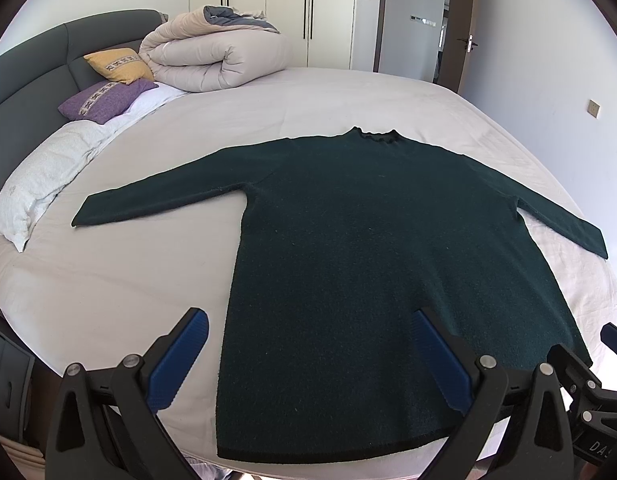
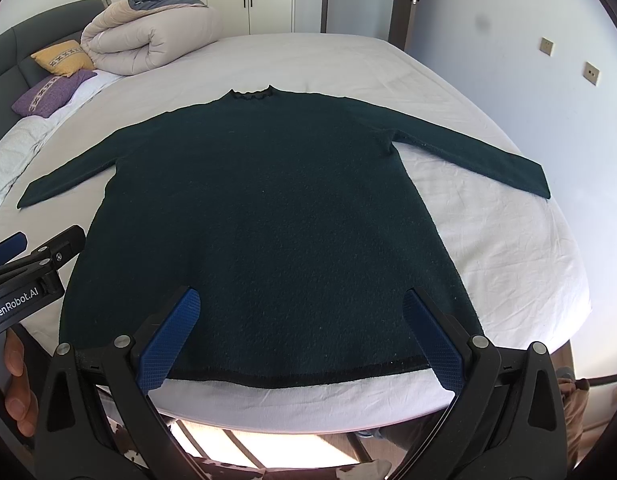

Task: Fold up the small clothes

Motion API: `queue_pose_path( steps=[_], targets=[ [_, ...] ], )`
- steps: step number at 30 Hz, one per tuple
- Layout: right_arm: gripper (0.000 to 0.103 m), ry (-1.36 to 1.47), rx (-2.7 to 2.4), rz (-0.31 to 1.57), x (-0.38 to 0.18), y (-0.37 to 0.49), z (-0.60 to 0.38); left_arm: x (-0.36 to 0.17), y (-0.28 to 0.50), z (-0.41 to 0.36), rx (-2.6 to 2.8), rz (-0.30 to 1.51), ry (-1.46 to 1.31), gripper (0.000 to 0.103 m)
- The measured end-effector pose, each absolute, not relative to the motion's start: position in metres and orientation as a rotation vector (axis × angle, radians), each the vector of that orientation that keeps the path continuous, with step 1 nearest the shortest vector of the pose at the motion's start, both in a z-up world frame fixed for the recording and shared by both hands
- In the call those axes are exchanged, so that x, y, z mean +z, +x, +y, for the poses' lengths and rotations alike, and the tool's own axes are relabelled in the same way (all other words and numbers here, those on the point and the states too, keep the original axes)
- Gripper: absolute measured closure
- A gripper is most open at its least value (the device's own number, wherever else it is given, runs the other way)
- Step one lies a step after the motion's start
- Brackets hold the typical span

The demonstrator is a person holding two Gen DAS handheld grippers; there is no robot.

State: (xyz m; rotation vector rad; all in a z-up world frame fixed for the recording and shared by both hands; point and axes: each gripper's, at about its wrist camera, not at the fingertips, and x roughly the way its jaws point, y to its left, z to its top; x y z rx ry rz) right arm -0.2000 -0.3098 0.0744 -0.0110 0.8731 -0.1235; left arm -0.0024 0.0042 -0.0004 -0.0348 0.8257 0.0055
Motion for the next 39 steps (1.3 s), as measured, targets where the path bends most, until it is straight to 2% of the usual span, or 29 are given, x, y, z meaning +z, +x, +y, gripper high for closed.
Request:
queue_pose_path(
  steps=[39],
  targets=[
    [0.000,-0.011,-0.121,0.882,0.070,-0.202,-0.310,-0.007,-0.002,-0.001,-0.001,0.837,-0.040,0.000]
  ],
)
